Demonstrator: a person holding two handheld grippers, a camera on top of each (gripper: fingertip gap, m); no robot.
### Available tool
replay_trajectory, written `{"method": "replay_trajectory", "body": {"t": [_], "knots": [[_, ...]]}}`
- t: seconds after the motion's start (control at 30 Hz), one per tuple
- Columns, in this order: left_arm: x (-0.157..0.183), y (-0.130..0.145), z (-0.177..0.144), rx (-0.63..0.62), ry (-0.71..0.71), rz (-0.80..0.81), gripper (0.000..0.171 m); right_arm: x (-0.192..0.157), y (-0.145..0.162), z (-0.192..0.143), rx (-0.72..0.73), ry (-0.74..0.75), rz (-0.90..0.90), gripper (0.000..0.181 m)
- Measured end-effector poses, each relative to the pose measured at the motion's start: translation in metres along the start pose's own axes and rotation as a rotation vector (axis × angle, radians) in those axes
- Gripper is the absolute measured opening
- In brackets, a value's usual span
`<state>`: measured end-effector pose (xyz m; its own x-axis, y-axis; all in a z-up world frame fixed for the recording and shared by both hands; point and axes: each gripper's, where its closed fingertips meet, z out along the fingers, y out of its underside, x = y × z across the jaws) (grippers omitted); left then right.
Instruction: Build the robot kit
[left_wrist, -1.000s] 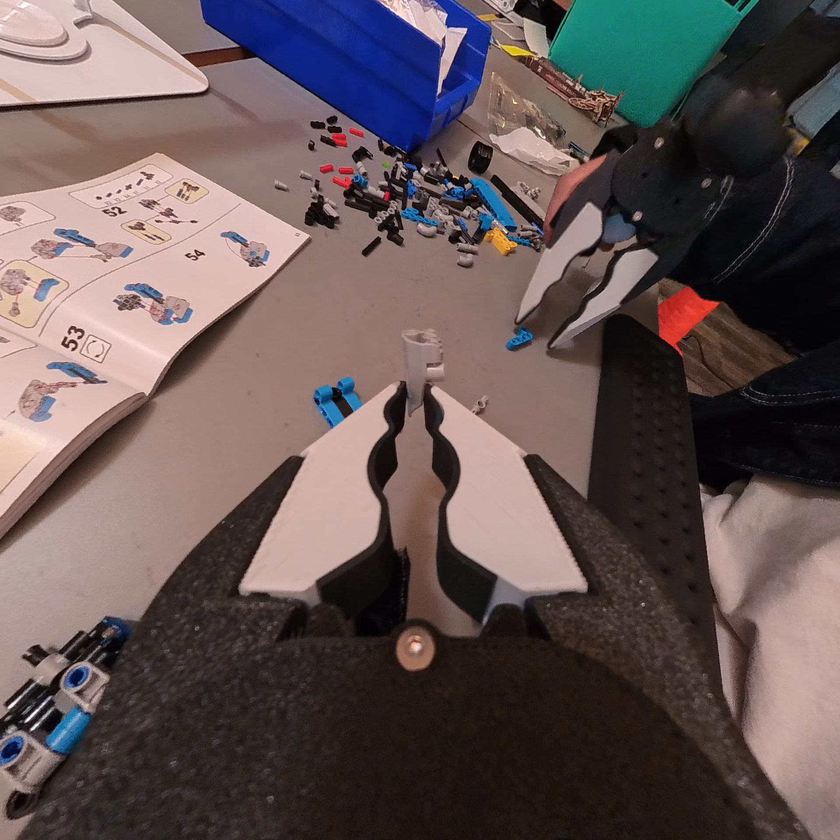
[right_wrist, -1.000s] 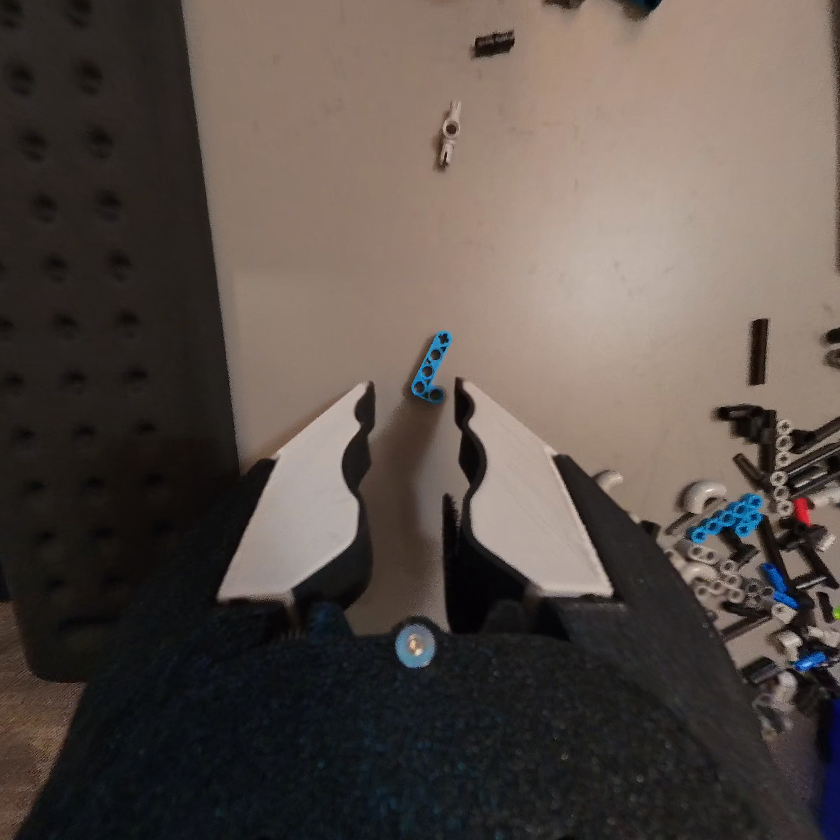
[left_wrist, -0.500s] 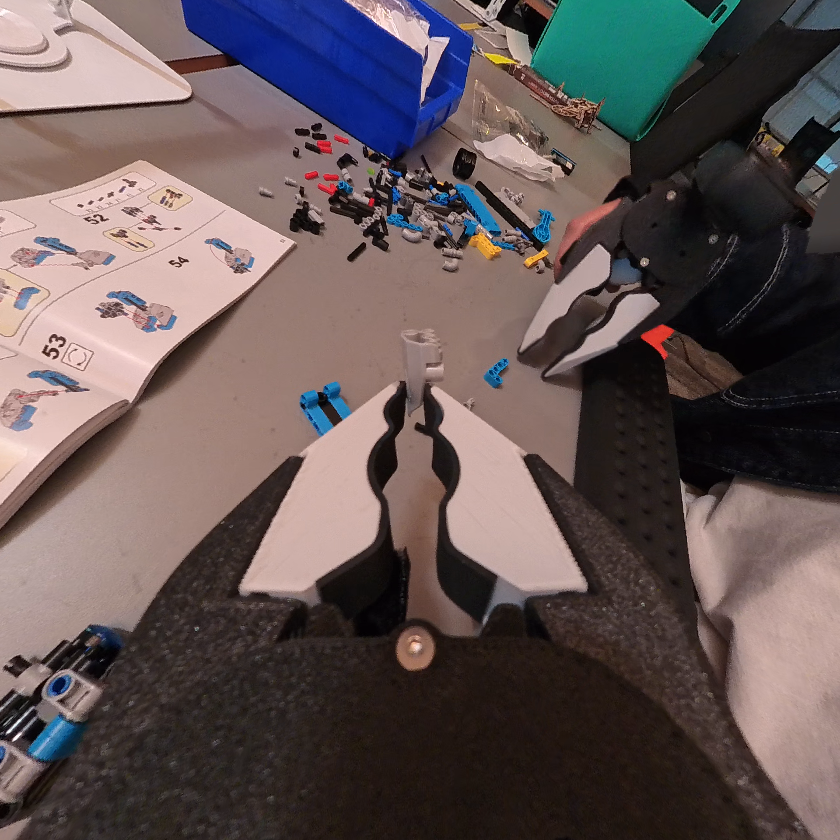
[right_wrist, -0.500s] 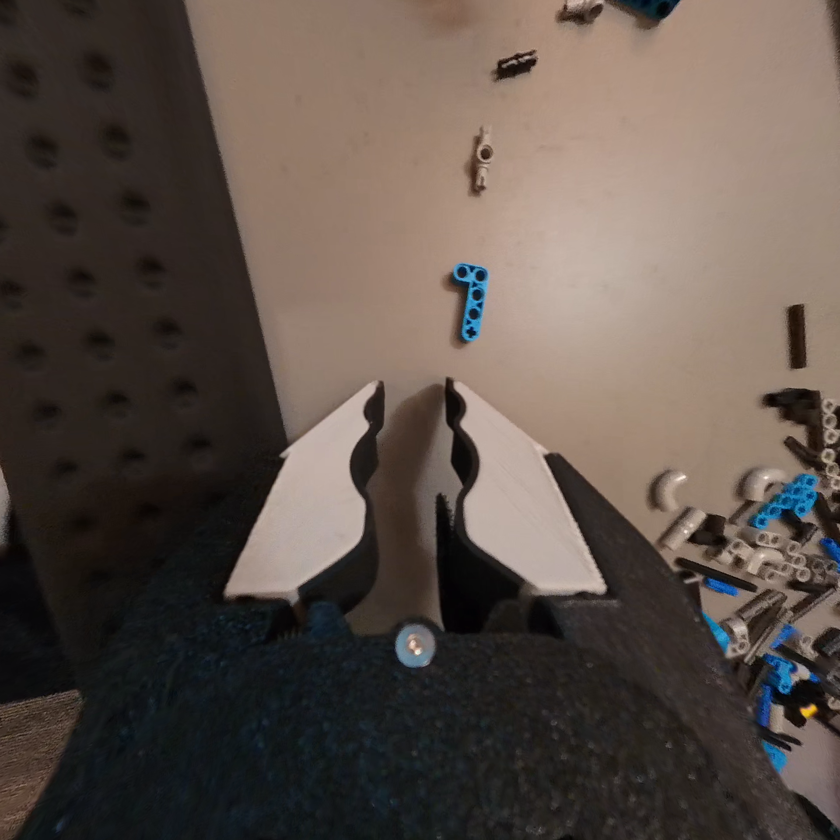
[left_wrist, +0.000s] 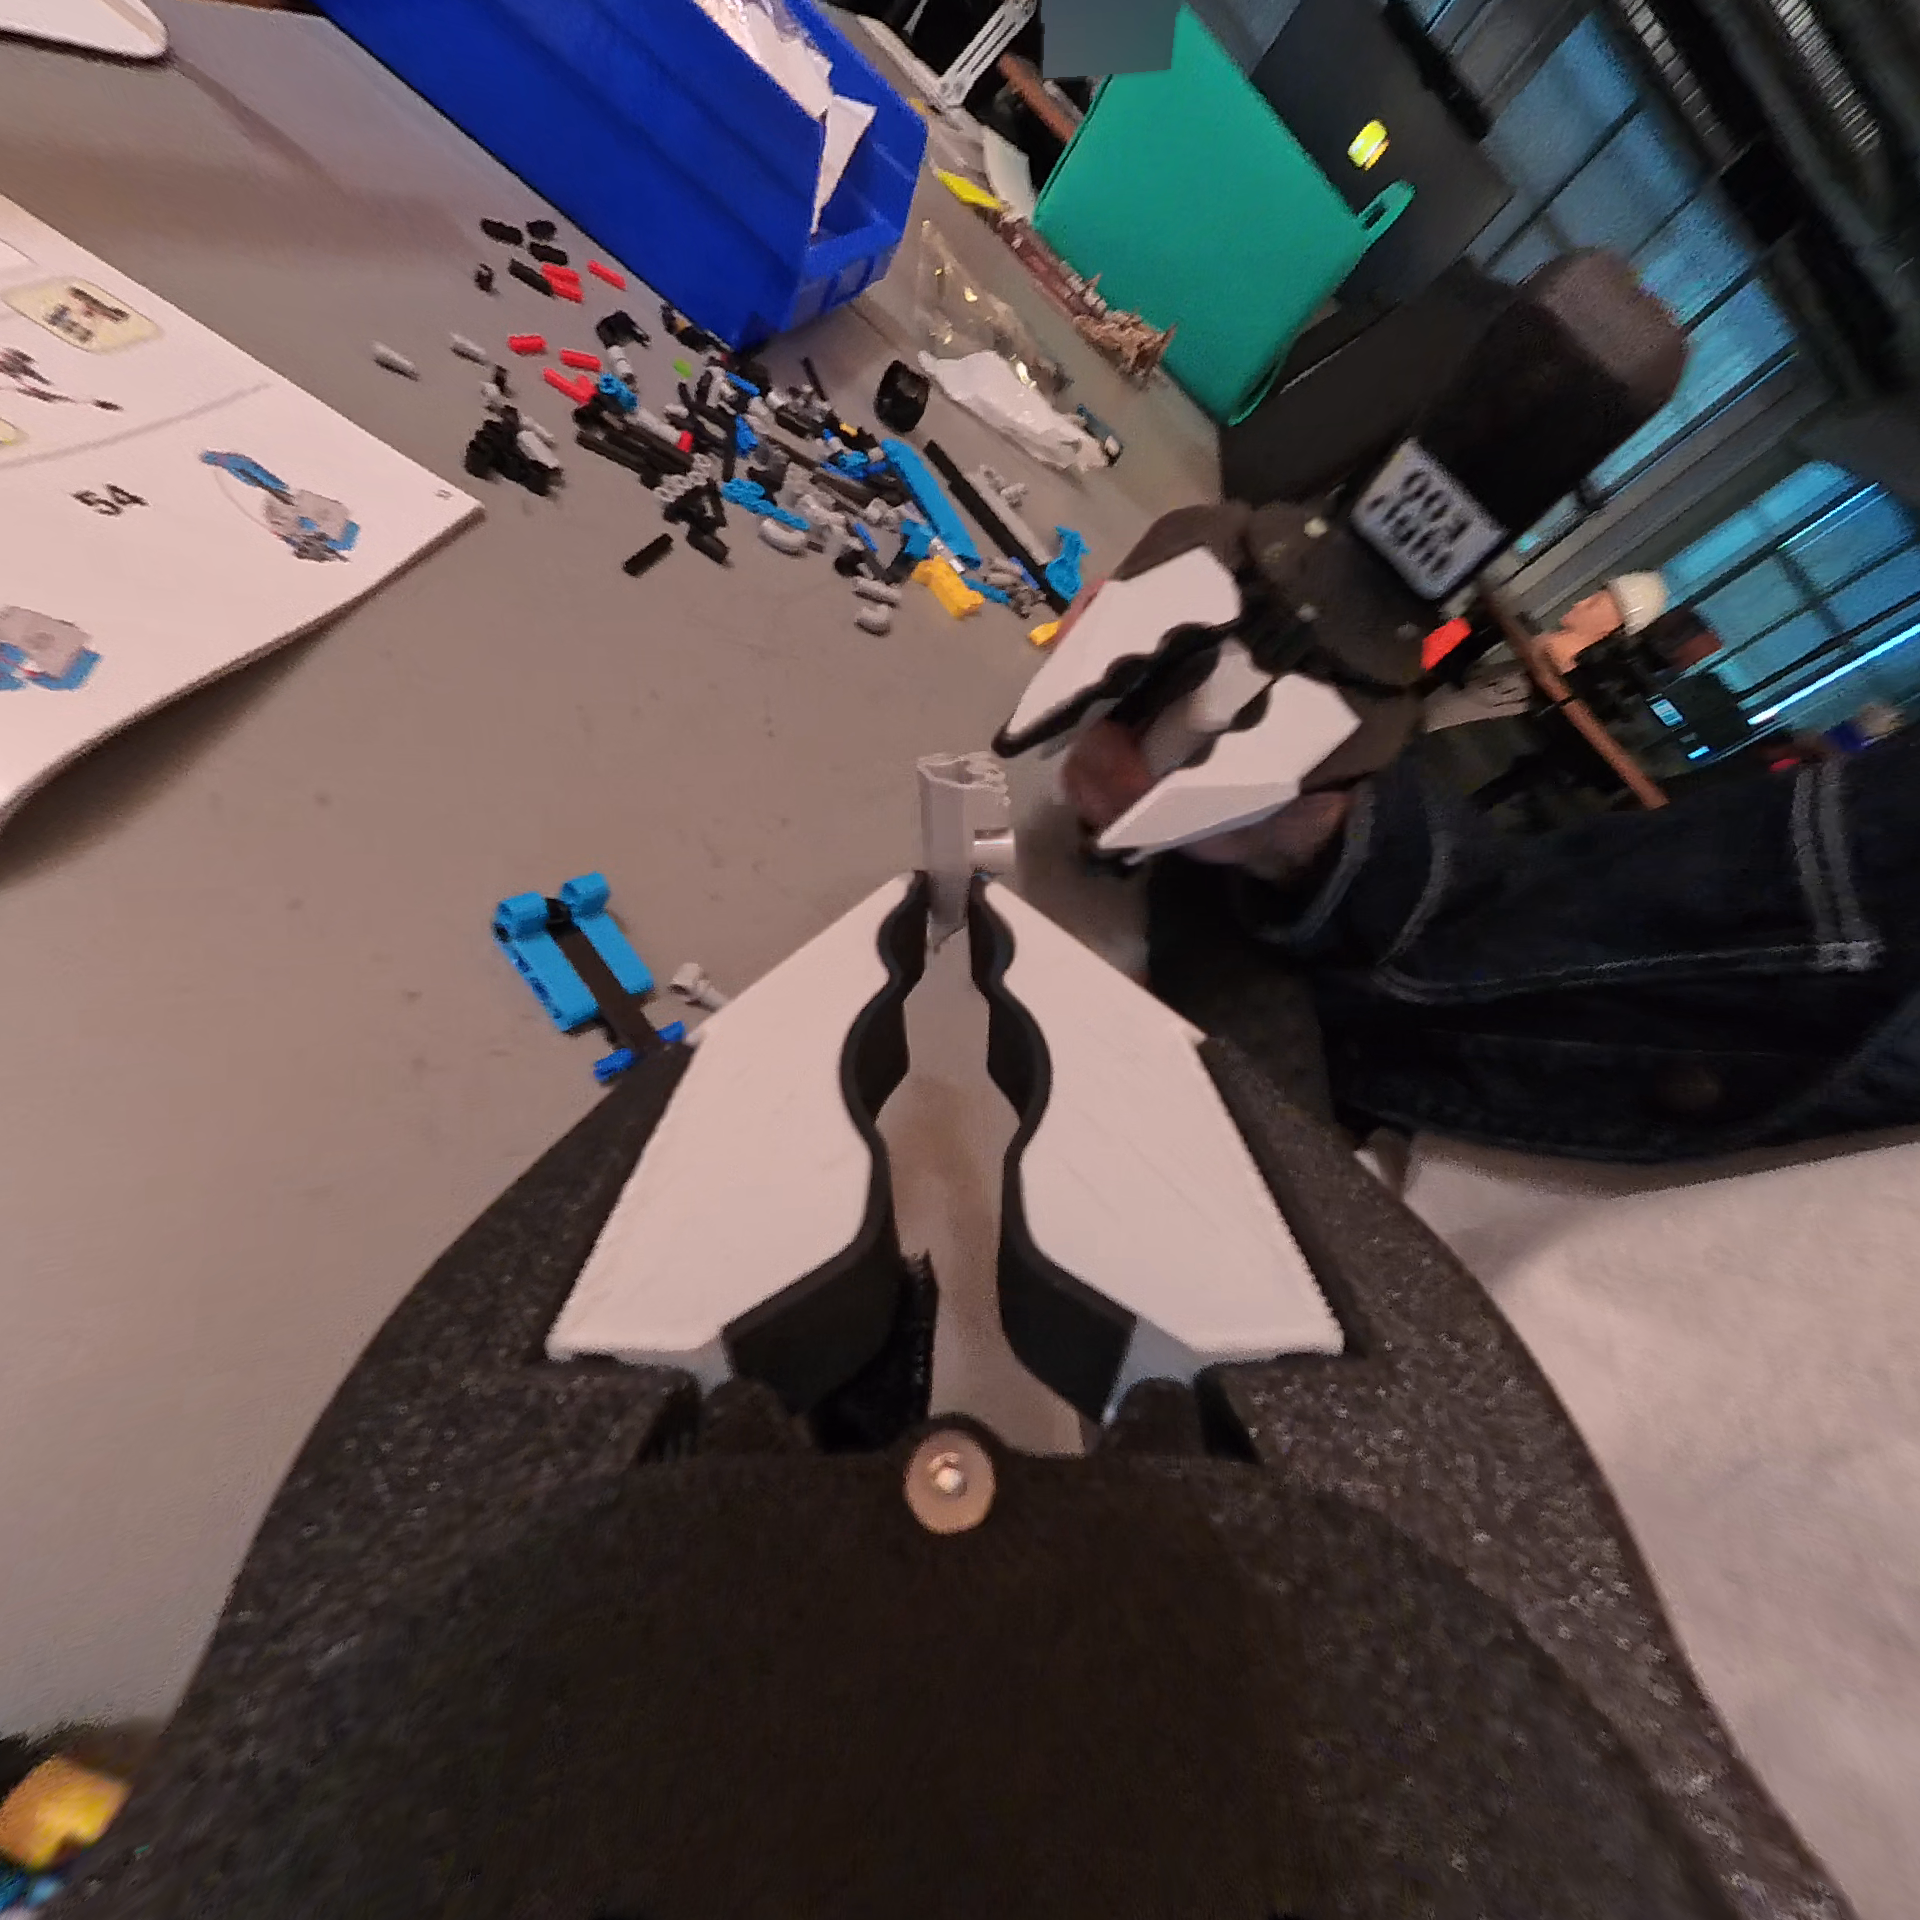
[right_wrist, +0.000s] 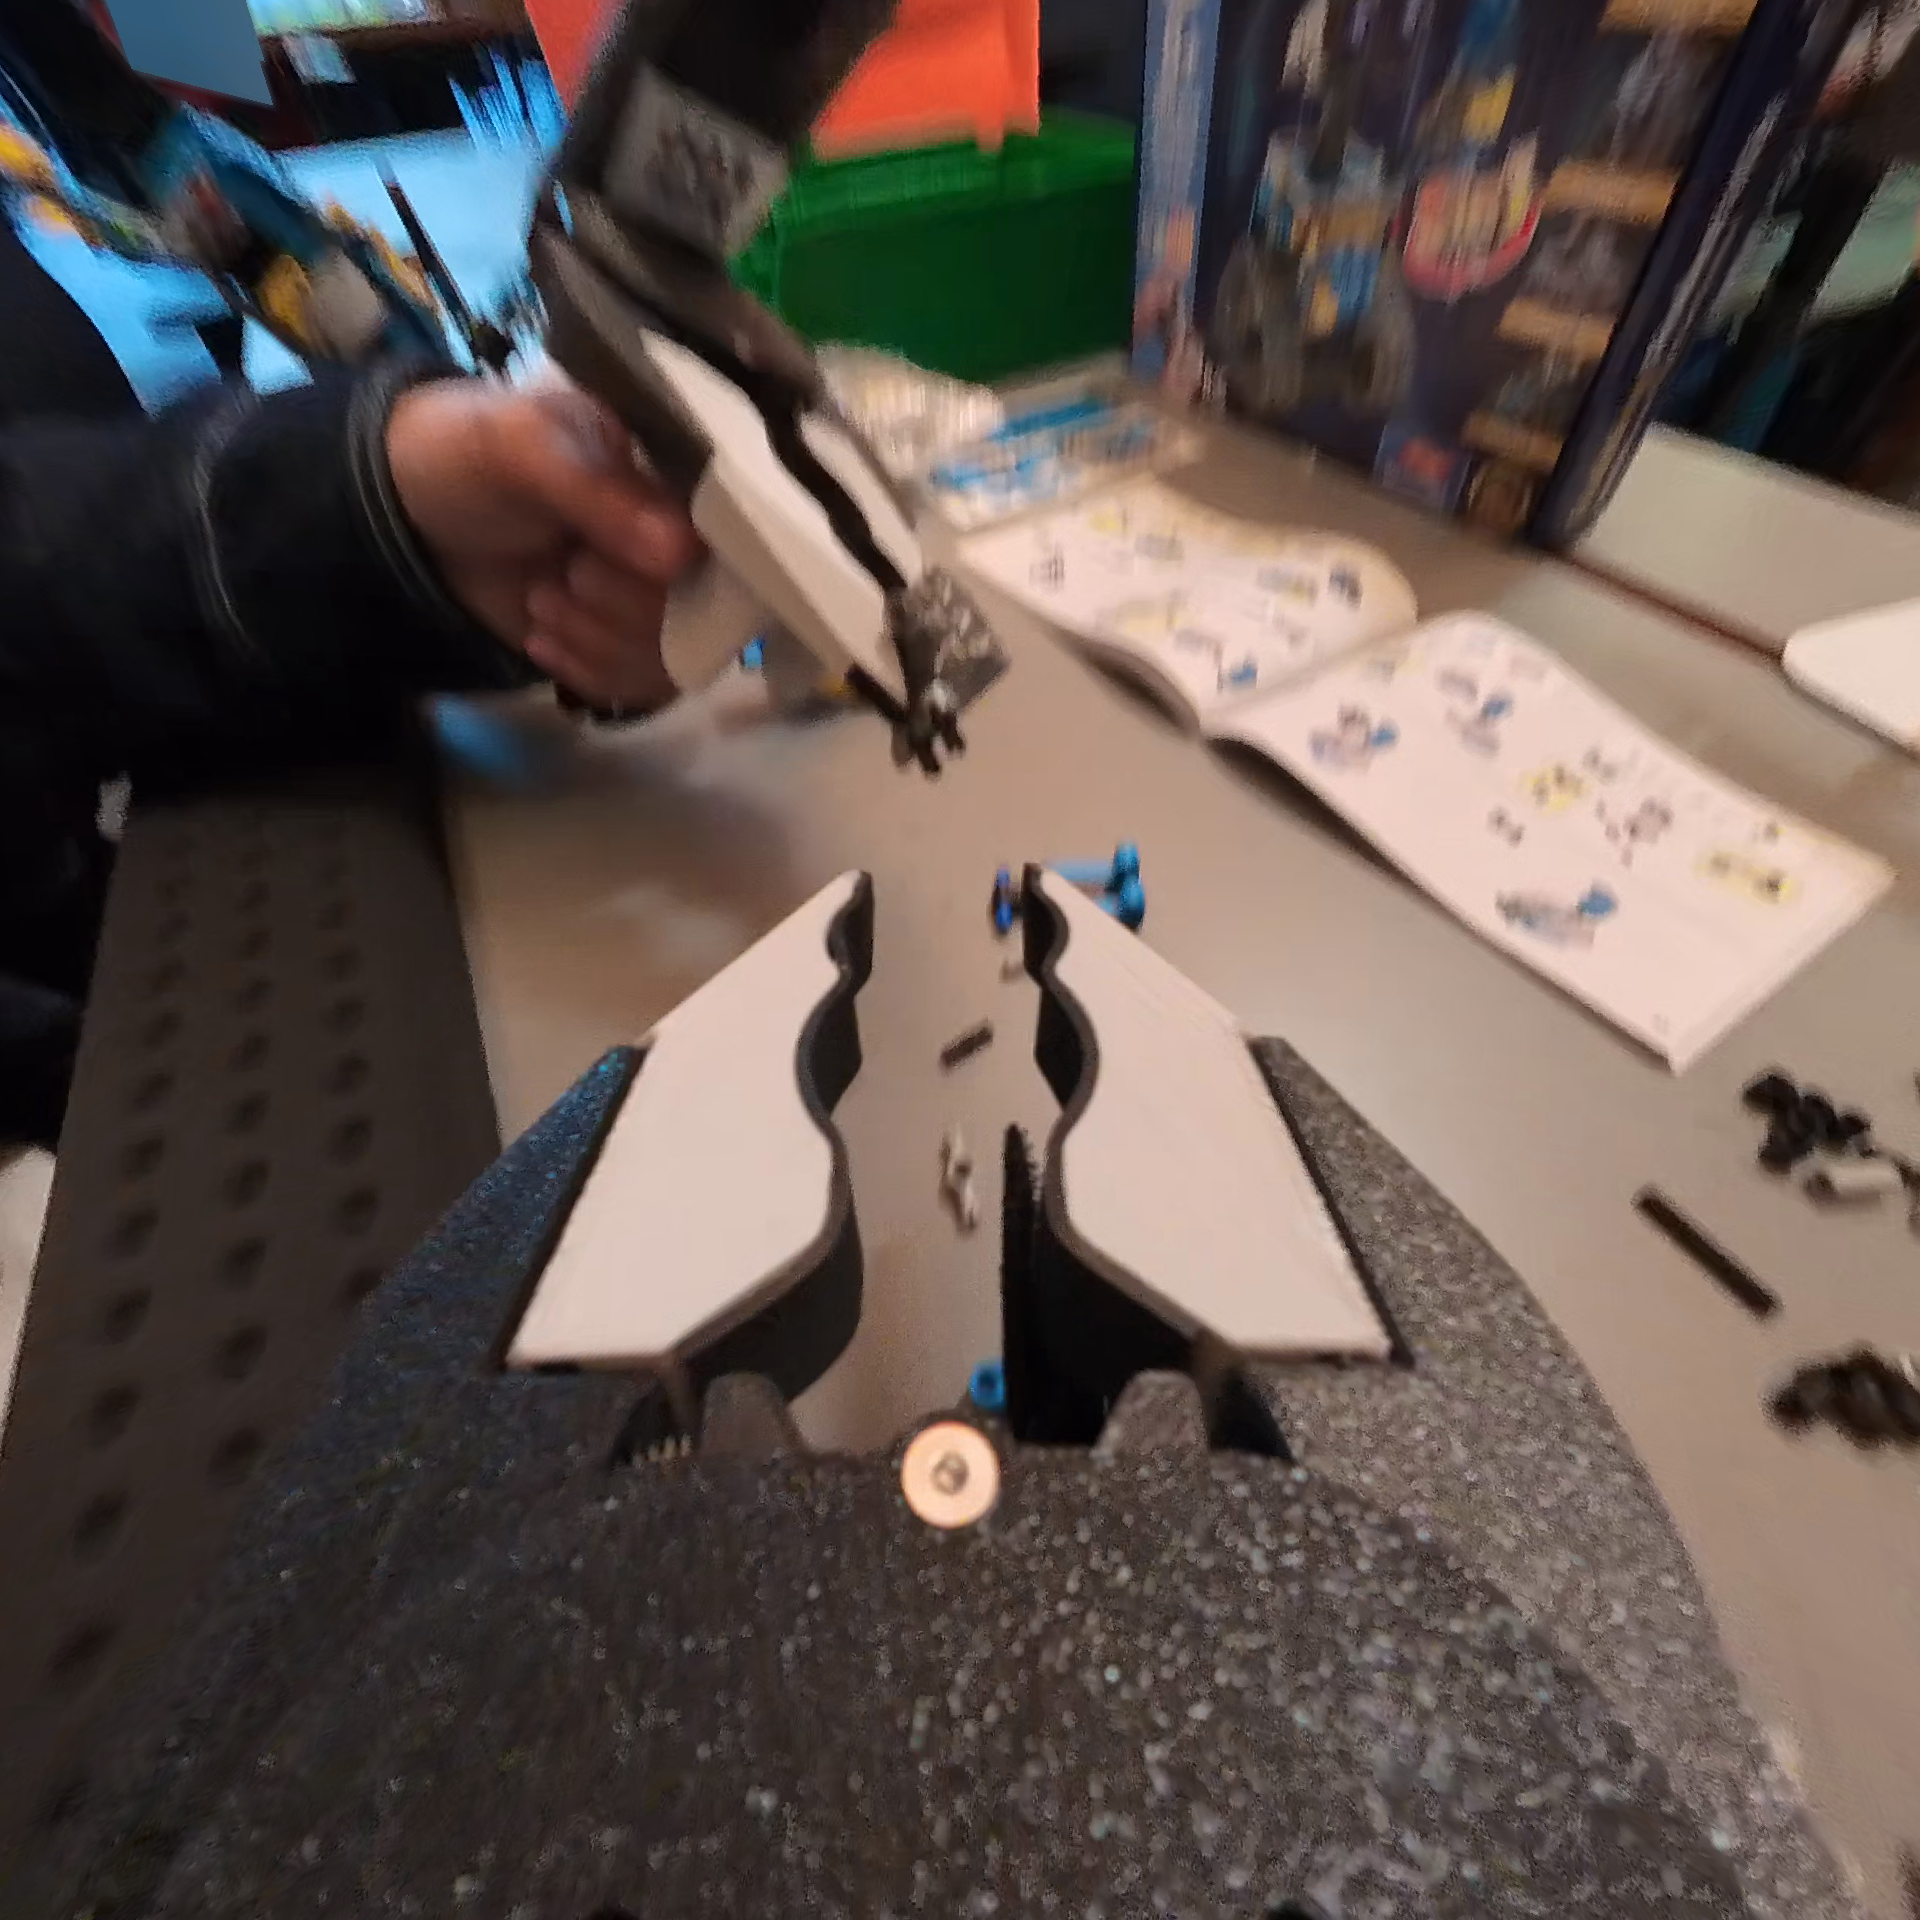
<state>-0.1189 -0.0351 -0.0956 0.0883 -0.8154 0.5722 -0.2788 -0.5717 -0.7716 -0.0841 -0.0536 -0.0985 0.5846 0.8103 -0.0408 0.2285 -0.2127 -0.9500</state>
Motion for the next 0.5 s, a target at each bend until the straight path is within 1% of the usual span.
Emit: {"method": "replay_trajectory", "body": {"t": [0.07,0.1,0.13,0.2,0.23,0.3,0.5], "knots": [[0.003,-0.004,0.000,0.030,0.042,-0.049,0.007,0.005,-0.014,0.008,0.126,-0.012,-0.026,0.021],[0.005,-0.004,0.000,0.036,0.064,-0.069,0.007,0.003,-0.014,0.011,0.098,-0.026,-0.051,0.031],[0.007,-0.005,0.000,0.043,0.086,-0.088,0.007,0.000,-0.015,0.011,0.074,-0.036,-0.072,0.034],[0.010,-0.007,0.001,0.058,0.131,-0.130,0.007,-0.005,-0.018,0.009,0.137,-0.020,-0.121,0.031],[0.011,-0.007,0.001,0.062,0.150,-0.148,0.007,-0.007,-0.017,0.008,0.143,-0.006,-0.153,0.031],[0.012,-0.006,0.002,0.063,0.166,-0.165,0.007,-0.010,-0.015,0.009,0.123,0.001,-0.199,0.028],[0.017,-0.008,0.003,0.073,0.212,-0.197,0.007,-0.015,-0.016,0.008,0.126,-0.017,-0.210,0.027]]}}
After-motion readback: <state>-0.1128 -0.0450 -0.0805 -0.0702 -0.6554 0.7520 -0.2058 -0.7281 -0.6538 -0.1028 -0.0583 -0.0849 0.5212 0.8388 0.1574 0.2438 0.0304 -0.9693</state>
